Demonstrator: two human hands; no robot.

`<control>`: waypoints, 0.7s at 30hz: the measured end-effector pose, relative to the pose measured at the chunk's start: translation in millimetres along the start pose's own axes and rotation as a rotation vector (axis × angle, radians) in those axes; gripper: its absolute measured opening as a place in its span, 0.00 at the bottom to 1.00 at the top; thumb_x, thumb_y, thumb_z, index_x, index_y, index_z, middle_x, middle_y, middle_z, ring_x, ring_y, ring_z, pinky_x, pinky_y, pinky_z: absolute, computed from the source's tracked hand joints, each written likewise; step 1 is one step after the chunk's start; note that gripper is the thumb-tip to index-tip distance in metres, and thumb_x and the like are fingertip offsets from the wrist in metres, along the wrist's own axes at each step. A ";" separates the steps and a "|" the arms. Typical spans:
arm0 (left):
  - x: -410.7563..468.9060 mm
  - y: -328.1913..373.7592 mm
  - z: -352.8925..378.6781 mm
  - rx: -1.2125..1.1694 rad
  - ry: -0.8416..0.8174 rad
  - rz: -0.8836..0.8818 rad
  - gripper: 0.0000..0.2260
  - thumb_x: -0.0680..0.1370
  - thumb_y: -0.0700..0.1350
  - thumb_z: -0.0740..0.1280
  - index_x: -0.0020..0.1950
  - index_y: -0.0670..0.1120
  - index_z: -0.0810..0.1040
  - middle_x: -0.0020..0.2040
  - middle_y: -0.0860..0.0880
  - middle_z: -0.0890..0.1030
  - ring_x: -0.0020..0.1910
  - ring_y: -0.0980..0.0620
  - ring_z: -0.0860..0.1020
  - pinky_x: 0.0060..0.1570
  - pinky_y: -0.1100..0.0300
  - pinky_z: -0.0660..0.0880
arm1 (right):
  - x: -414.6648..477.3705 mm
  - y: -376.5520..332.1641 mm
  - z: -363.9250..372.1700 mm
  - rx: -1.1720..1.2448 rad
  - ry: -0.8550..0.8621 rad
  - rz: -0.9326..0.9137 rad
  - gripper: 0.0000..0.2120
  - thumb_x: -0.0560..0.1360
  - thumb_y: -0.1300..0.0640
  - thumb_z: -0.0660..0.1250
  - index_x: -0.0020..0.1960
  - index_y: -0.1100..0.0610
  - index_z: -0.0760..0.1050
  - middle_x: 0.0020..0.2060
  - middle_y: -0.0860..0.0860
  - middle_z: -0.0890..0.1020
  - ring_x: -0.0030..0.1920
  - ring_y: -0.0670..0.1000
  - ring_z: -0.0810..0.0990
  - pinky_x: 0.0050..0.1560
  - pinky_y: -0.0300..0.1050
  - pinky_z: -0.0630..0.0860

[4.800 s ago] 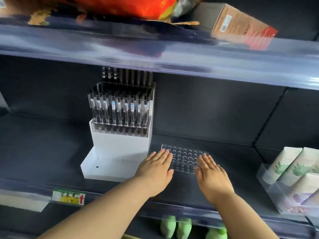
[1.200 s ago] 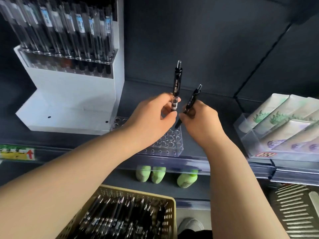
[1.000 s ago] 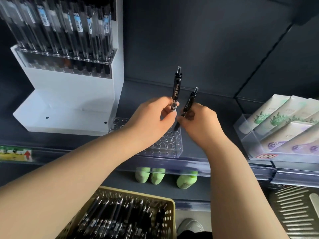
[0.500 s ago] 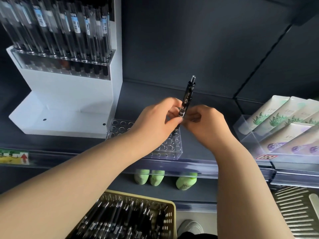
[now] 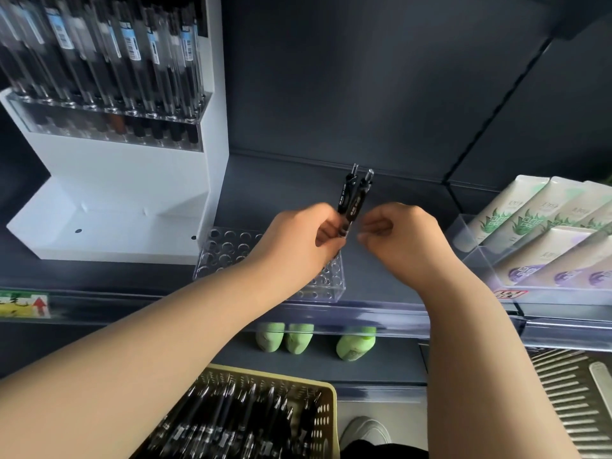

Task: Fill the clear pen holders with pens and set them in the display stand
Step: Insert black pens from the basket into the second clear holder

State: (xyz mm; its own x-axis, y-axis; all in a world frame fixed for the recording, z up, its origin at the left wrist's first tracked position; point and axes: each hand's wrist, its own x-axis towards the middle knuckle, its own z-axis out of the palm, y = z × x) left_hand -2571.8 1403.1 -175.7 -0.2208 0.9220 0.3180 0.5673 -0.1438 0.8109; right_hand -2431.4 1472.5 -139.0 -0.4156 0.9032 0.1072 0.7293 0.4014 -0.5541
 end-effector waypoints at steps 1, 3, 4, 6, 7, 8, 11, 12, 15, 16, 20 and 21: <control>-1.2 -1.8 1.3 0.021 -0.018 -0.006 0.08 0.71 0.40 0.72 0.43 0.51 0.76 0.37 0.58 0.79 0.37 0.62 0.77 0.39 0.74 0.72 | -0.3 0.0 -0.2 -0.004 -0.004 0.003 0.09 0.71 0.60 0.70 0.51 0.55 0.80 0.39 0.46 0.80 0.44 0.46 0.78 0.42 0.32 0.67; -3.0 -6.3 4.1 0.097 -0.039 -0.014 0.07 0.71 0.42 0.73 0.44 0.51 0.77 0.38 0.56 0.80 0.37 0.61 0.78 0.39 0.71 0.72 | -0.7 0.3 -0.9 0.001 -0.011 0.011 0.09 0.71 0.60 0.70 0.51 0.55 0.80 0.39 0.46 0.80 0.44 0.46 0.78 0.39 0.30 0.67; -3.5 -8.3 5.1 0.133 -0.041 -0.020 0.07 0.71 0.43 0.73 0.44 0.51 0.77 0.38 0.56 0.80 0.37 0.60 0.78 0.39 0.71 0.72 | -0.9 0.6 -1.3 0.006 -0.013 0.013 0.09 0.71 0.60 0.70 0.51 0.55 0.80 0.39 0.46 0.79 0.44 0.46 0.78 0.35 0.27 0.67; -3.6 -10.4 6.8 0.174 -0.033 -0.029 0.06 0.70 0.44 0.73 0.45 0.49 0.78 0.38 0.56 0.80 0.38 0.57 0.79 0.39 0.68 0.73 | -1.4 1.1 -2.2 0.015 -0.017 0.018 0.09 0.71 0.60 0.71 0.51 0.55 0.79 0.37 0.45 0.78 0.43 0.45 0.77 0.32 0.23 0.66; -3.5 -10.7 7.4 0.199 -0.024 -0.023 0.07 0.70 0.45 0.73 0.45 0.49 0.78 0.38 0.57 0.80 0.38 0.56 0.79 0.39 0.65 0.74 | -1.7 1.3 -2.5 0.016 -0.022 0.021 0.09 0.71 0.59 0.71 0.51 0.55 0.79 0.37 0.44 0.78 0.43 0.45 0.77 0.32 0.23 0.66; -3.1 -10.2 7.6 0.231 -0.013 -0.011 0.06 0.70 0.45 0.73 0.45 0.49 0.78 0.38 0.58 0.79 0.38 0.55 0.79 0.40 0.61 0.75 | -1.9 1.5 -2.7 0.013 -0.029 0.023 0.09 0.71 0.59 0.71 0.51 0.55 0.79 0.37 0.44 0.78 0.43 0.46 0.78 0.32 0.26 0.66; -2.0 -8.0 6.5 0.269 -0.004 0.002 0.06 0.70 0.47 0.73 0.44 0.50 0.78 0.36 0.60 0.76 0.38 0.54 0.78 0.41 0.57 0.76 | -2.2 2.8 -2.8 -0.004 -0.043 0.020 0.09 0.71 0.59 0.71 0.51 0.55 0.79 0.38 0.46 0.79 0.44 0.46 0.78 0.38 0.30 0.65; -1.6 -7.6 6.2 0.268 -0.010 -0.002 0.06 0.70 0.47 0.72 0.44 0.50 0.78 0.36 0.60 0.76 0.38 0.54 0.78 0.41 0.56 0.76 | -2.3 3.3 -2.8 -0.006 -0.045 0.019 0.09 0.71 0.59 0.71 0.51 0.55 0.79 0.38 0.46 0.79 0.44 0.46 0.77 0.38 0.30 0.64; -1.0 -6.3 6.1 0.254 -0.029 -0.022 0.05 0.70 0.46 0.72 0.44 0.50 0.77 0.36 0.59 0.77 0.38 0.55 0.78 0.42 0.57 0.76 | -2.8 4.5 -3.0 -0.008 -0.046 0.022 0.09 0.70 0.59 0.71 0.51 0.55 0.79 0.38 0.46 0.79 0.43 0.45 0.77 0.38 0.30 0.64; -1.2 -6.2 6.3 0.244 -0.032 -0.029 0.05 0.70 0.46 0.72 0.44 0.50 0.77 0.37 0.59 0.77 0.39 0.54 0.78 0.42 0.57 0.76 | -3.0 4.8 -3.0 -0.011 -0.046 0.023 0.09 0.70 0.59 0.71 0.51 0.55 0.79 0.38 0.45 0.79 0.43 0.45 0.77 0.37 0.30 0.64; -2.7 -7.1 8.2 0.257 -0.024 -0.040 0.05 0.71 0.46 0.71 0.43 0.50 0.76 0.37 0.59 0.75 0.39 0.55 0.76 0.40 0.61 0.72 | -3.2 5.6 -3.2 -0.020 -0.053 0.025 0.09 0.70 0.59 0.71 0.50 0.54 0.79 0.36 0.43 0.78 0.42 0.44 0.76 0.32 0.24 0.65; -2.9 -7.7 8.7 0.265 -0.021 -0.033 0.06 0.71 0.46 0.71 0.43 0.50 0.75 0.36 0.60 0.73 0.38 0.56 0.75 0.38 0.64 0.68 | -3.4 5.5 -3.0 -0.020 -0.054 0.023 0.09 0.70 0.59 0.71 0.50 0.54 0.79 0.35 0.43 0.77 0.41 0.44 0.76 0.33 0.22 0.65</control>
State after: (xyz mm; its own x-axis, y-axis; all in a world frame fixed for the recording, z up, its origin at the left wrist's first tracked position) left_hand -2568.7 1404.6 -187.1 -0.2276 0.9325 0.2806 0.7483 -0.0168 0.6631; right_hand -2424.4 1472.1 -139.9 -0.4269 0.9030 0.0490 0.7496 0.3836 -0.5394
